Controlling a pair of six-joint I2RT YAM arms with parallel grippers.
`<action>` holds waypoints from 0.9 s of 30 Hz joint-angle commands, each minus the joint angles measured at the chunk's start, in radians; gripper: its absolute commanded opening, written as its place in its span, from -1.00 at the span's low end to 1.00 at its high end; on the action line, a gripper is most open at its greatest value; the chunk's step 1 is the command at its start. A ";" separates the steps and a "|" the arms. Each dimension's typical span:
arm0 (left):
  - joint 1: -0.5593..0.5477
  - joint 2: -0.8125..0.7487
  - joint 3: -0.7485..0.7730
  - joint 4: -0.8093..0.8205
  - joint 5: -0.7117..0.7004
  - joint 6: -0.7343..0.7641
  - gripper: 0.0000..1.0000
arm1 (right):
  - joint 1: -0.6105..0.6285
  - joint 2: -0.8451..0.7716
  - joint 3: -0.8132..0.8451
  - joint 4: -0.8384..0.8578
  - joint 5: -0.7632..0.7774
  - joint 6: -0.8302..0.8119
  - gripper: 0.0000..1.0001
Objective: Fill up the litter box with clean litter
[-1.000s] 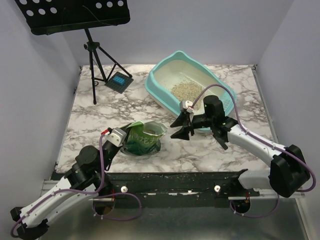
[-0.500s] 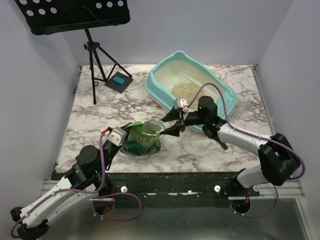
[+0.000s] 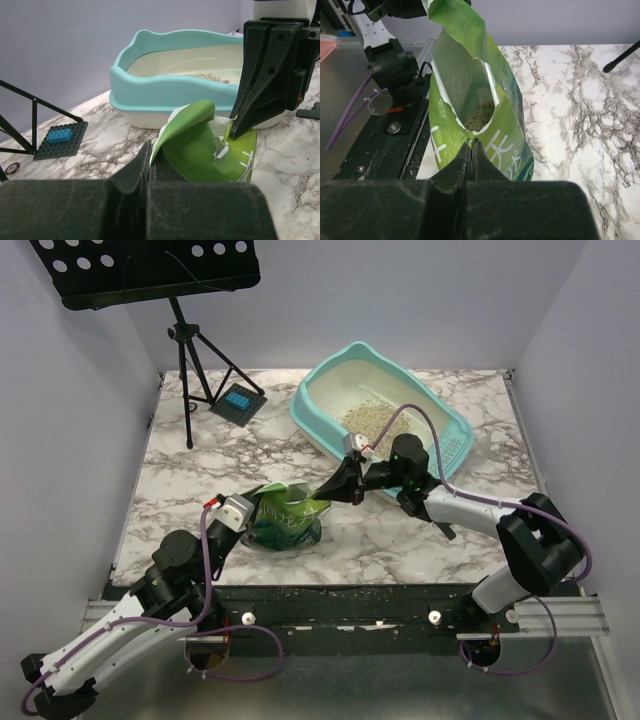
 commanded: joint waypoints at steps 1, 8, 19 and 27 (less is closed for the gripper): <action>0.005 -0.004 0.018 0.152 -0.005 0.012 -1.00 | 0.008 -0.034 -0.007 0.051 0.031 0.021 -0.99; 0.006 0.152 0.159 0.095 0.130 -0.028 -1.00 | -0.072 -0.277 0.042 -0.260 0.143 -0.076 -0.99; 0.020 0.396 0.165 0.161 0.322 0.008 -1.00 | -0.324 -0.492 -0.123 -0.399 0.116 0.044 -0.99; 0.034 0.361 0.067 0.234 0.278 0.035 -0.15 | -0.325 -0.652 -0.300 -0.417 0.295 0.131 -0.99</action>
